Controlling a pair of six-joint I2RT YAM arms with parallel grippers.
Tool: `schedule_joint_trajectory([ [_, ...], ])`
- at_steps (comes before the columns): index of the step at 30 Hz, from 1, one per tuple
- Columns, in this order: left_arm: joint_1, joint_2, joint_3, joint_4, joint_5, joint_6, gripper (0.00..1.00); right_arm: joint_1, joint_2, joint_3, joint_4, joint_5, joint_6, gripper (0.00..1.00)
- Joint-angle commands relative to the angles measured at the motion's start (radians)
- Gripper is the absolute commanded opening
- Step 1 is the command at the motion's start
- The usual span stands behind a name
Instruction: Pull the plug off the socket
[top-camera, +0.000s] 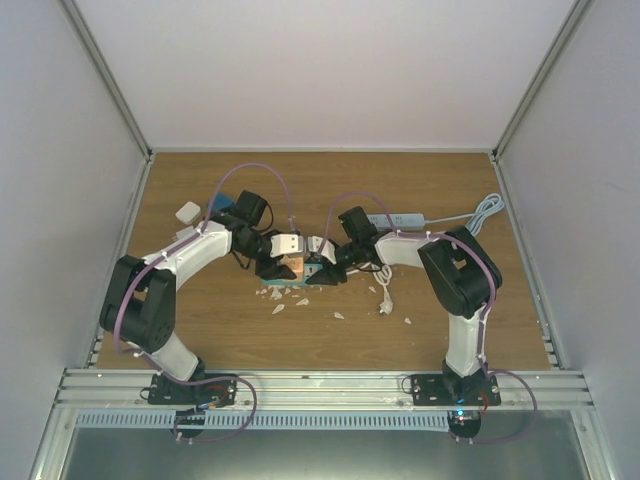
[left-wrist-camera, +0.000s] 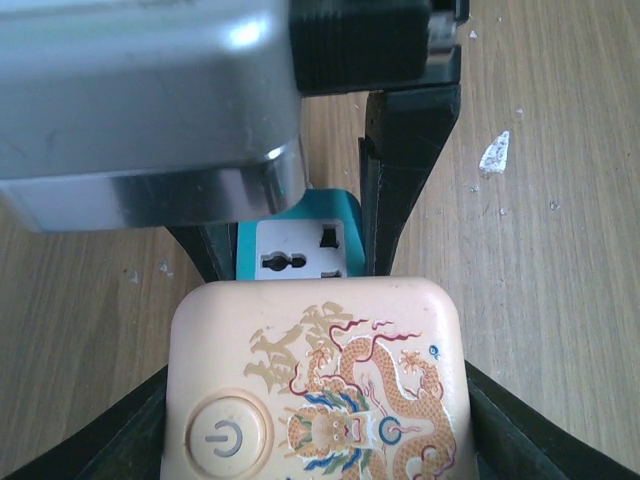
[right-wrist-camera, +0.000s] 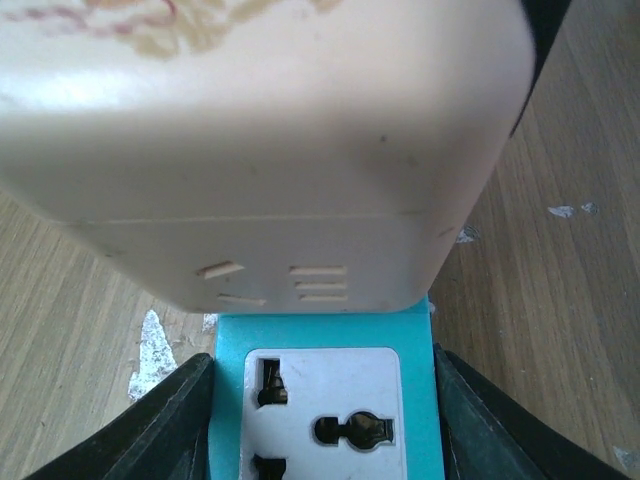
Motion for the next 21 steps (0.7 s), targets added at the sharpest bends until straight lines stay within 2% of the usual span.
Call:
schedule_joint_trajectory([
  [1, -0.01, -0.106, 0.085, 0.045, 0.217, -0.002, 0.26, 0.006, 0.056, 0.0, -0.06, 0.124, -0.003, 0.26],
  [4, -0.008, -0.111, 0.073, 0.045, 0.215, 0.01, 0.25, 0.006, 0.053, 0.001, -0.062, 0.125, -0.003, 0.25],
  [11, 0.024, -0.084, -0.065, 0.111, 0.174, 0.034, 0.25, 0.007, 0.052, 0.0, -0.065, 0.123, 0.003, 0.25],
  [21, 0.093, -0.126, -0.047, 0.046, 0.187, 0.031, 0.25, 0.005, 0.035, 0.013, -0.096, 0.118, -0.013, 0.25],
])
